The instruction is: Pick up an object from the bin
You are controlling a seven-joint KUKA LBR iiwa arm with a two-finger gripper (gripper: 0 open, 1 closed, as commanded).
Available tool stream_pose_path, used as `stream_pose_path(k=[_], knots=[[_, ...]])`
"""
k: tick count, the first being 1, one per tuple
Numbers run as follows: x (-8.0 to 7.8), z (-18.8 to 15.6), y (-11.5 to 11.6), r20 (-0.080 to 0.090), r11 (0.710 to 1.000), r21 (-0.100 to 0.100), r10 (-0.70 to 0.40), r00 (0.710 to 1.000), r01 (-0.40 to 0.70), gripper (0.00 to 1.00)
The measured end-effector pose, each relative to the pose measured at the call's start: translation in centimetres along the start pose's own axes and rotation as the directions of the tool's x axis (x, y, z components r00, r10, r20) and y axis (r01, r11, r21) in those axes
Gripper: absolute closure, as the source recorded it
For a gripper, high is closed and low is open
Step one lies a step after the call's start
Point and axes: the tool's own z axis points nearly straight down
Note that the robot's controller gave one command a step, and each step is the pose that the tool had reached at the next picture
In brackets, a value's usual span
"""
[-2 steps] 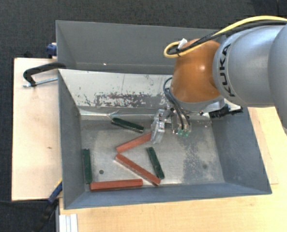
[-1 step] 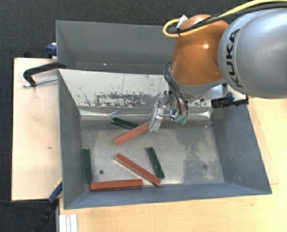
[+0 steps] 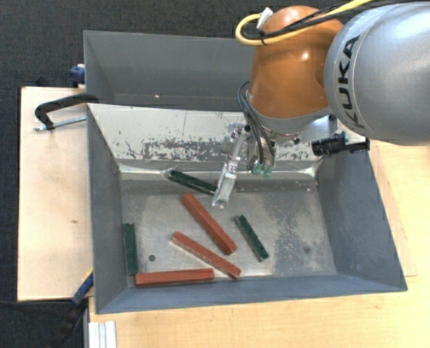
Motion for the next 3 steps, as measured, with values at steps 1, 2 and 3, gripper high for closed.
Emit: stream_pose_path(k=[1,2,3], knots=[[1.0,3.0,0.3,0.004,0.998,-0.001,-0.057,0.998,0.057,0.00],[3.3,9.3,1.0,-0.001,0.986,0.000,-0.166,0.986,0.166,0.00],[3.7,12.3,-0.7,-0.005,0.998,0.001,-0.069,0.998,0.069,0.00]])
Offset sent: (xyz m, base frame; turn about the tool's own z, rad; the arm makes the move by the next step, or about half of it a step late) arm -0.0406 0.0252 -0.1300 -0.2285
